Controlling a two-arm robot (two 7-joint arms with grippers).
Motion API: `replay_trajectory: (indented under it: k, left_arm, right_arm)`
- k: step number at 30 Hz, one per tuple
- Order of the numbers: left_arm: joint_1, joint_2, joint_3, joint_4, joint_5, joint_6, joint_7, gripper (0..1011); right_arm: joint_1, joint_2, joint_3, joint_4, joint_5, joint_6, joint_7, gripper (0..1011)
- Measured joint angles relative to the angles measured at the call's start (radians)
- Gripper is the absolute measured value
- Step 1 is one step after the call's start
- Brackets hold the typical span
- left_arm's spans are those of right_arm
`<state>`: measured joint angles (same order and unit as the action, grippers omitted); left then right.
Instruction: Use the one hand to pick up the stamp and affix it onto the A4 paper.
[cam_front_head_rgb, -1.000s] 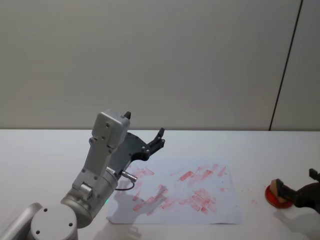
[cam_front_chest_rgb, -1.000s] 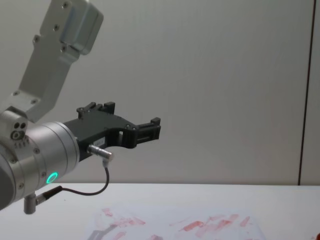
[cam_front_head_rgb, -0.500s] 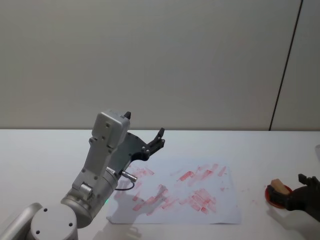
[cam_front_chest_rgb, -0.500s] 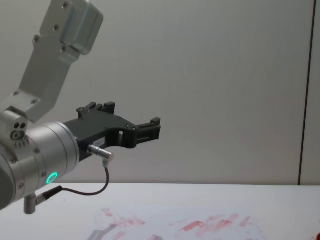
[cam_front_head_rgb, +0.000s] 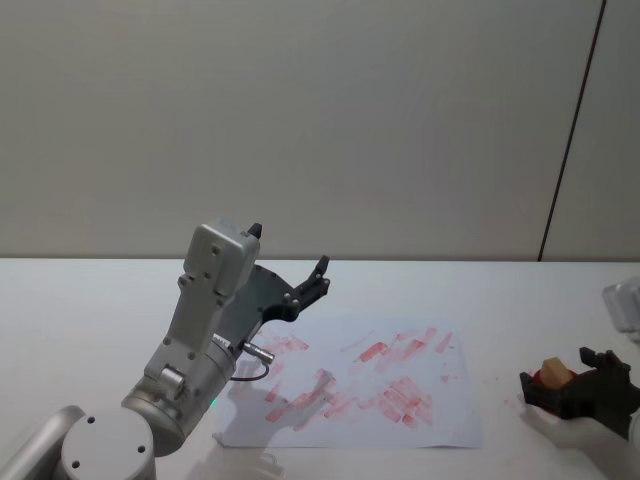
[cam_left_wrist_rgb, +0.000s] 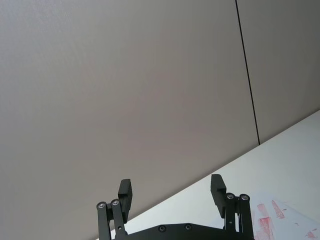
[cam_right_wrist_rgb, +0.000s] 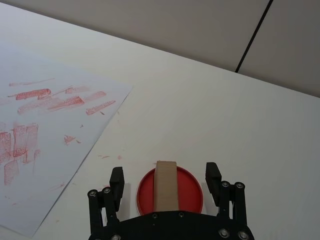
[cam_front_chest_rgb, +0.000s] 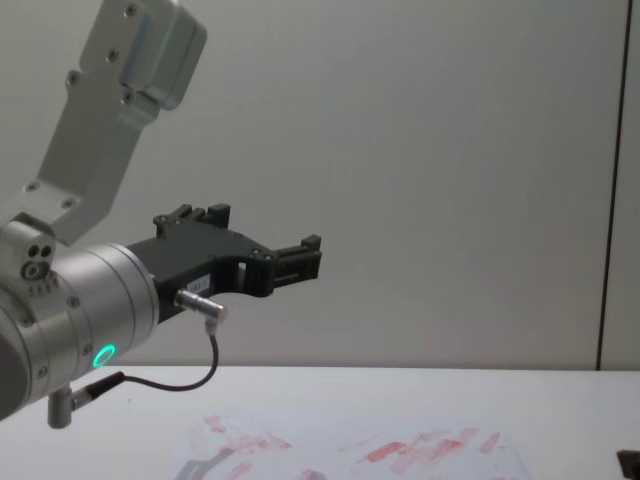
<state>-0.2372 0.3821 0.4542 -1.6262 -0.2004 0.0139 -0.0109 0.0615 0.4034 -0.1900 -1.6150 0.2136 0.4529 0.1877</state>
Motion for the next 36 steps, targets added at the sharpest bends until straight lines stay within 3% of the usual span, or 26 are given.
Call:
replay_trajectory:
  k: [8, 17, 31, 36]
  left_arm:
    - [0.000, 0.000, 0.000, 0.000, 0.000, 0.000, 0.000, 1002]
    - [0.000, 0.000, 0.000, 0.000, 0.000, 0.000, 0.000, 1002]
    - [0.000, 0.000, 0.000, 0.000, 0.000, 0.000, 0.000, 1002]
    - [0.000, 0.000, 0.000, 0.000, 0.000, 0.000, 0.000, 1002]
  right_arm:
    - [0.026, -0.011, -0.009, 0.025, -0.025, 0.009, 0.026, 960]
    - [0.042, -0.017, -0.014, 0.042, -0.039, 0.014, 0.041, 729]
    - [0.052, -0.022, -0.017, 0.051, -0.049, 0.017, 0.051, 252]
    - [0.053, -0.022, -0.017, 0.053, -0.050, 0.018, 0.052, 218]
